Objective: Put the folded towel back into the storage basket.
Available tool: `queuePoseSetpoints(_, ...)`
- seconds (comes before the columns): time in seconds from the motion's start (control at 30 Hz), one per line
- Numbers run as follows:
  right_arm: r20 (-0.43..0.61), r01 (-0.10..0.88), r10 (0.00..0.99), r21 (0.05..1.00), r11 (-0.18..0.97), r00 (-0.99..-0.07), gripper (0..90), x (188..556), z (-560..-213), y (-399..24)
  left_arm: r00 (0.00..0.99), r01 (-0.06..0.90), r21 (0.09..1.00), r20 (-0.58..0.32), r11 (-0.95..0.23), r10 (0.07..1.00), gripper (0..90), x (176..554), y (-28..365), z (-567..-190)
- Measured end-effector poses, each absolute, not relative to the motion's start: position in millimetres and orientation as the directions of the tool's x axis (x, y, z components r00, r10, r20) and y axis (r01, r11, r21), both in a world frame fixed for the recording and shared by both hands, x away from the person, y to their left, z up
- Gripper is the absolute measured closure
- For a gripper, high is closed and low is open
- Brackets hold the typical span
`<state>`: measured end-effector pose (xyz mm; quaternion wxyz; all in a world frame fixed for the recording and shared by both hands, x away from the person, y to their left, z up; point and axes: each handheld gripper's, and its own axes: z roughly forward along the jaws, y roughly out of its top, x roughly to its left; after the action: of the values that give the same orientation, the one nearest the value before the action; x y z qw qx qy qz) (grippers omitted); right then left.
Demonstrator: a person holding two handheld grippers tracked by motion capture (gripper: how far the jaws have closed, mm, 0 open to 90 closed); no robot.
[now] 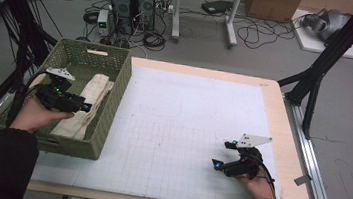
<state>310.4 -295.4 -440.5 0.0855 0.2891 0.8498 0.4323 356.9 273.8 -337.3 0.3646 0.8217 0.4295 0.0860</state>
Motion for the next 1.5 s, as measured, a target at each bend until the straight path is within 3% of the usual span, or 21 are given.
queuePoseSetpoints(0.33,0.103,0.413,0.563,0.788,0.456,-0.82,12.0,311,-441,-296,0.591,0.676,0.719,-0.398,-0.161,0.702,46.0,361,286,-335)
queuePoseSetpoints(0.6,0.106,0.416,0.565,0.788,0.454,-0.818,12.0,310,-440,-296,0.578,0.678,0.732,-0.47,-0.072,0.667,44.4,360,289,-338)
queuePoseSetpoints(1.1,0.105,0.41,0.562,0.792,0.451,-0.82,12.0,310,-439,-297,0.57,0.662,0.748,-0.548,0.053,0.612,40.4,357,291,-338)
queuePoseSetpoints(1.5,0.098,0.403,0.563,0.798,0.449,-0.821,12.0,310,-438,-298,0.58,0.648,0.76,-0.533,0.047,0.616,39.2,353,287,-335)
